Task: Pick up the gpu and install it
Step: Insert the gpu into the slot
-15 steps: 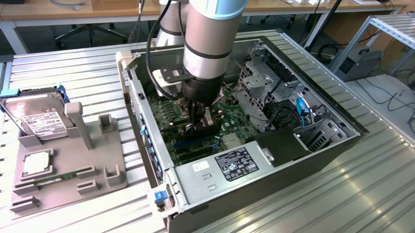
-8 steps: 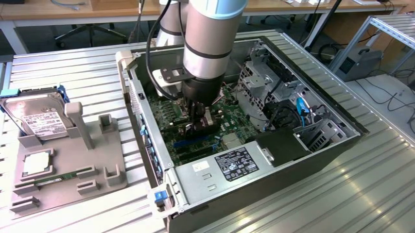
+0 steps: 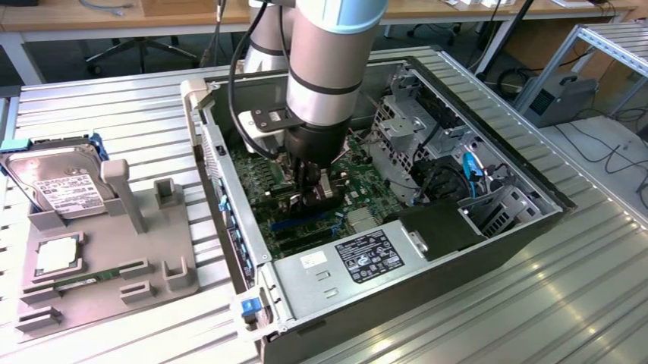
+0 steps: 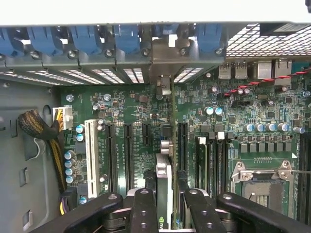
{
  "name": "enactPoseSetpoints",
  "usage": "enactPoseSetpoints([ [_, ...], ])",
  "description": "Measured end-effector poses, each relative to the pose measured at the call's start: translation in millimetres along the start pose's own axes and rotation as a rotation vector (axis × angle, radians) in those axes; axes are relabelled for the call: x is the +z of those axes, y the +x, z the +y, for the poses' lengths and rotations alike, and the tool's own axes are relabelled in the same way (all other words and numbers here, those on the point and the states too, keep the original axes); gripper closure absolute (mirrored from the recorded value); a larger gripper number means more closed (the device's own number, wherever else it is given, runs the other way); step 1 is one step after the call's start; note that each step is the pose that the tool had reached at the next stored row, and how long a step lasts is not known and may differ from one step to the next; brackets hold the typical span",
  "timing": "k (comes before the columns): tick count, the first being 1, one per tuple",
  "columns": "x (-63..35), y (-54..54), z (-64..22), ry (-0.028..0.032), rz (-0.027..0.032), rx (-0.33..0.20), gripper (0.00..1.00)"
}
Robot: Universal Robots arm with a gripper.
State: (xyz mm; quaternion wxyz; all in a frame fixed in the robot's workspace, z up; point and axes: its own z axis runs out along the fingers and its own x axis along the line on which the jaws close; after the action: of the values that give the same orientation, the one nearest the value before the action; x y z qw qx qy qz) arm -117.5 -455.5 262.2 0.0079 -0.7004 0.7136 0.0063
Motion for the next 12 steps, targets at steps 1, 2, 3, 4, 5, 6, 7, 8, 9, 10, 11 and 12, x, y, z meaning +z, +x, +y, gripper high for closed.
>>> enactPoseSetpoints([
  [1,0.2,0.0,0.0,0.0000,-0.0014,0.000,0.73],
  [2,0.2,0.0,0.0,-0.0001,-0.0030,0.000,0.73],
  [3,0.2,0.0,0.0,-0.0002,-0.0048,0.000,0.73],
  [4,0.2,0.0,0.0,-0.0001,-0.0067,-0.001,0.73],
  [5,0.2,0.1,0.0,-0.0002,-0.0084,-0.001,0.73],
  [6,0.2,0.2,0.0,-0.0002,-0.0099,-0.001,0.73],
  [7,0.4,0.2,0.0,-0.0001,-0.0111,-0.001,0.73],
  [8,0.6,0.2,0.0,-0.0001,-0.0120,-0.001,0.73],
  [9,0.6,0.3,0.0,-0.0003,-0.0126,-0.001,0.73],
  [10,0.8,0.3,0.0,-0.0003,-0.0130,-0.001,0.73],
  [11,0.8,0.4,0.0,-0.0003,-0.0130,-0.001,0.73],
  [12,0.9,0.4,0.0,-0.0003,-0.0130,-0.001,0.73],
])
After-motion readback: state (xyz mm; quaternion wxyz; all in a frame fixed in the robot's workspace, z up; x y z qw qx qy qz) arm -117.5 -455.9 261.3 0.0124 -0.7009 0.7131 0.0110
